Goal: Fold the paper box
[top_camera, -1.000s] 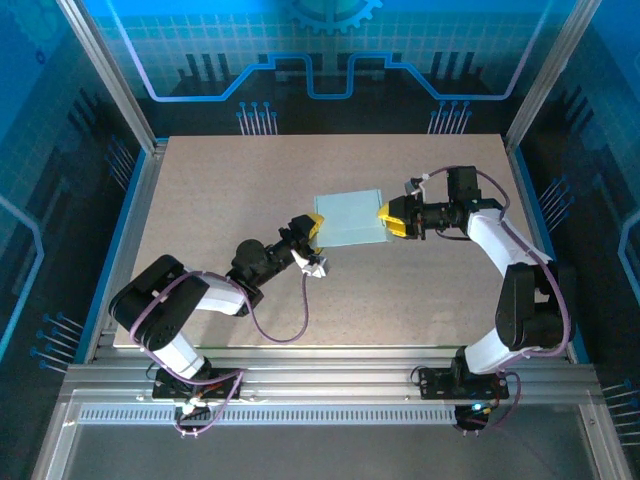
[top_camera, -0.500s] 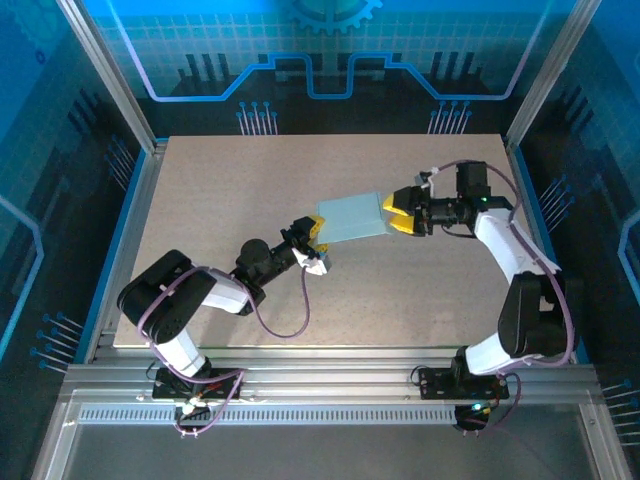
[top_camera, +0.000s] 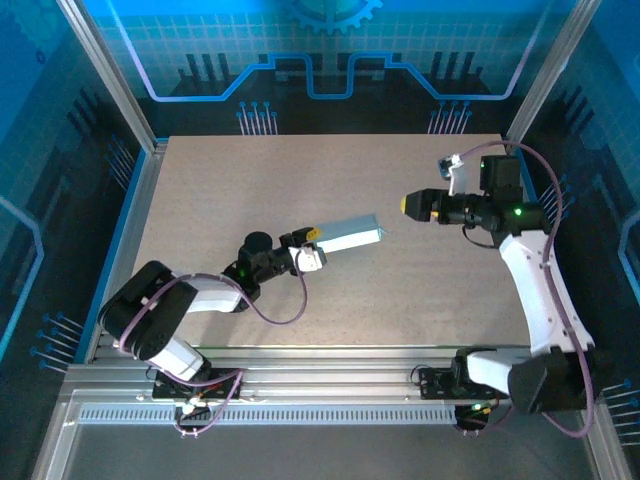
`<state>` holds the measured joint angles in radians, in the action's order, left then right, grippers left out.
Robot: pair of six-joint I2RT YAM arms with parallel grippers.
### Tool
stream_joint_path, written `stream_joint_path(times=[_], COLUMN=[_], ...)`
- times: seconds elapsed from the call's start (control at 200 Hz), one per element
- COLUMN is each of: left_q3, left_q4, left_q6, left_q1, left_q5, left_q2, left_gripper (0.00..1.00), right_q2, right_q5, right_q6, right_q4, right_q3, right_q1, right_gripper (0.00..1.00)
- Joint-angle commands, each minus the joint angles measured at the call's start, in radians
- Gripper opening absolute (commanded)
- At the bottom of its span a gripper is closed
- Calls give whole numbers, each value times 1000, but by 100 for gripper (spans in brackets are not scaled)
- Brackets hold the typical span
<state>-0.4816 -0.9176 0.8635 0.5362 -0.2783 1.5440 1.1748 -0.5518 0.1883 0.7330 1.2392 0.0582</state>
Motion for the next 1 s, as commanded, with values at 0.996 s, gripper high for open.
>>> stream_joint_path(times=[0.996], left_q3=[-165], left_q4=[707], left_q6=[-137], left_q1=[-114], left_q5=[-399], left_q2=[-127], left_gripper=[31], right_q2=[151], right_q5=[449], right_q6=[-532], right_q4=[148], right_q3=[45], right_q1=[424], right_gripper=[49])
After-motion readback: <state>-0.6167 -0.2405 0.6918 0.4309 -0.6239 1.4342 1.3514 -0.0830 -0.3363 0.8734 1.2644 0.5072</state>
